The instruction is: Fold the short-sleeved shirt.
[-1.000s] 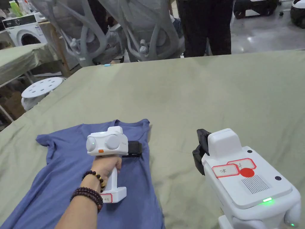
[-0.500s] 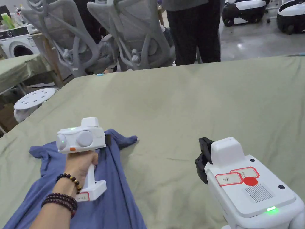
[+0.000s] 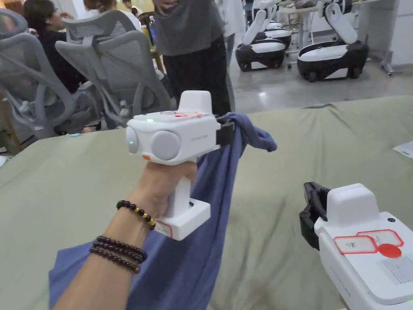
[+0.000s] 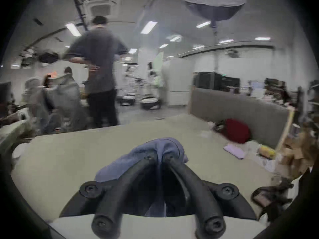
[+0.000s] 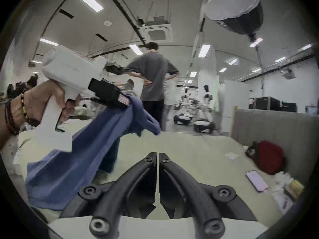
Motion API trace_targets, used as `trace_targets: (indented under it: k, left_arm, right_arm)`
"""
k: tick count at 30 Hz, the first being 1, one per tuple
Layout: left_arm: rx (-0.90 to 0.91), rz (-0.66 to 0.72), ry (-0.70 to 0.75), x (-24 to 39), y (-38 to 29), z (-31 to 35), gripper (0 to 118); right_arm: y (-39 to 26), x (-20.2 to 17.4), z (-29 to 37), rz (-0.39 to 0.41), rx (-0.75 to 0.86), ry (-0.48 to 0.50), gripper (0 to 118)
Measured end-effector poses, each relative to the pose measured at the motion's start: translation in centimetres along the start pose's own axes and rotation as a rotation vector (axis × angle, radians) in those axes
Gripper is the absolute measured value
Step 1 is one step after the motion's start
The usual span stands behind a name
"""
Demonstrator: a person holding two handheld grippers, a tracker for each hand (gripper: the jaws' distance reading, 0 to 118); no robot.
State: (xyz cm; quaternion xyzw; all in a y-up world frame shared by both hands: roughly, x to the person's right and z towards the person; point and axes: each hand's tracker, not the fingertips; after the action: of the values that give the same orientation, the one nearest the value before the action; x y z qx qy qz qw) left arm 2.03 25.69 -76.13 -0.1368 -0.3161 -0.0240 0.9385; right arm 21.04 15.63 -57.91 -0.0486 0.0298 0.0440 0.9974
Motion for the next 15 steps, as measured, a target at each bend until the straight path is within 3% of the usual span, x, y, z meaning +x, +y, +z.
trace_targets:
  k: [6, 12, 15]
  left_arm:
    - [-0.127, -0.005, -0.296, 14.3, -3.4, -14.5, 4]
    - [-0.453, -0.043, -0.290, 21.0, -15.2, -24.8, 4]
    - [-0.456, -0.058, -0.259, 21.0, -17.8, -25.2, 5]
  right_arm:
    - [-0.8, 9.7, 4.2, 0.001, -0.027, -0.228, 4]
    - [-3.2, 16.3, 6.8, -0.033, -0.099, -0.367, 4]
    - [-4.2, 17.5, 7.5, -0.047, -0.105, -0.381, 4]
